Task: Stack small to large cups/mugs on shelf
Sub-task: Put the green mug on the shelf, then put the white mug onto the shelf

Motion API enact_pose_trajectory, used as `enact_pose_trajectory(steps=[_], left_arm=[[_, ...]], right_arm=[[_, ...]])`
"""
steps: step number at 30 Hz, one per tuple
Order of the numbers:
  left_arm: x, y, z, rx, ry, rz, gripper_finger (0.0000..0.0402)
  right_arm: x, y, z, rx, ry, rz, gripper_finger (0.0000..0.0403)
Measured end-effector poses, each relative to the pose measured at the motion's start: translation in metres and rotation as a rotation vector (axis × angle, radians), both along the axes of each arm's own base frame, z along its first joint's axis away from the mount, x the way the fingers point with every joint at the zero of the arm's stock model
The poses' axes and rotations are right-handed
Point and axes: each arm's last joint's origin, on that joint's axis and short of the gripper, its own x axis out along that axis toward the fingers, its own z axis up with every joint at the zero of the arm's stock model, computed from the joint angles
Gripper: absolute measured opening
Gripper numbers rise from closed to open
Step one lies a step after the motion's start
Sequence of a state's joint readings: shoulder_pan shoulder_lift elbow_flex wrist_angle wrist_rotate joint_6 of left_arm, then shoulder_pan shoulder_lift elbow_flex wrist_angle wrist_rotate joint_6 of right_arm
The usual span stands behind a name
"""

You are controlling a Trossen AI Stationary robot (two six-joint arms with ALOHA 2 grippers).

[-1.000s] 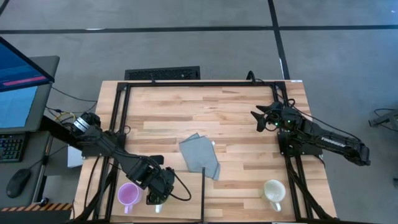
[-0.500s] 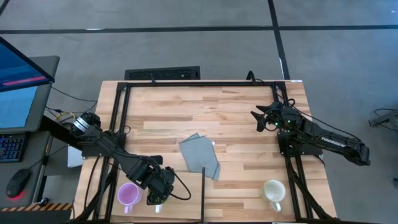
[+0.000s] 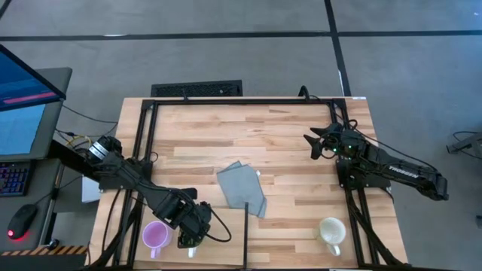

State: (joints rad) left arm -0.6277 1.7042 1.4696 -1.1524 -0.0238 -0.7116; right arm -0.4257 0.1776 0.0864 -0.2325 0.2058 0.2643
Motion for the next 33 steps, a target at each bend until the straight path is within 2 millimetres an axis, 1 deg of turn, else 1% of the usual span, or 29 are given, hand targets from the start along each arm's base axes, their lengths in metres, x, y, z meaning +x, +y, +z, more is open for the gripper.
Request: enact_pose_trajectory(steps=[11, 18, 22, 29, 33], left_arm=[[-0.0001, 0.0000, 0.0001, 0.000, 0.000, 0.000, 0.0050], [-0.0012, -0.0014, 0.0001, -0.054, 0.040, 0.006, 0.0052], [-0.0012, -0.0015, 0.0001, -0.055, 0.041, 0.006, 0.0069], [-0.0022, -0.0006, -0.0001, -0.046, 0.050, 0.007, 0.0116], [-0.0026, -0.0004, -0.0002, -0.038, 0.051, -0.029, 0.0133]], right_arm=[[0.0000, 0.0000, 0.0000, 0.000, 0.000, 0.000, 0.0260], [0.0000, 0.0000, 0.0000, 0.000, 0.000, 0.000, 0.0260], [0.0000, 0.0000, 0.0000, 0.000, 0.000, 0.000, 0.0260], [0.0000, 0.0000, 0.0000, 0.000, 0.000, 0.000, 0.0260], [0.0000, 0.0000, 0.0000, 0.000, 0.000, 0.000, 0.0260]])
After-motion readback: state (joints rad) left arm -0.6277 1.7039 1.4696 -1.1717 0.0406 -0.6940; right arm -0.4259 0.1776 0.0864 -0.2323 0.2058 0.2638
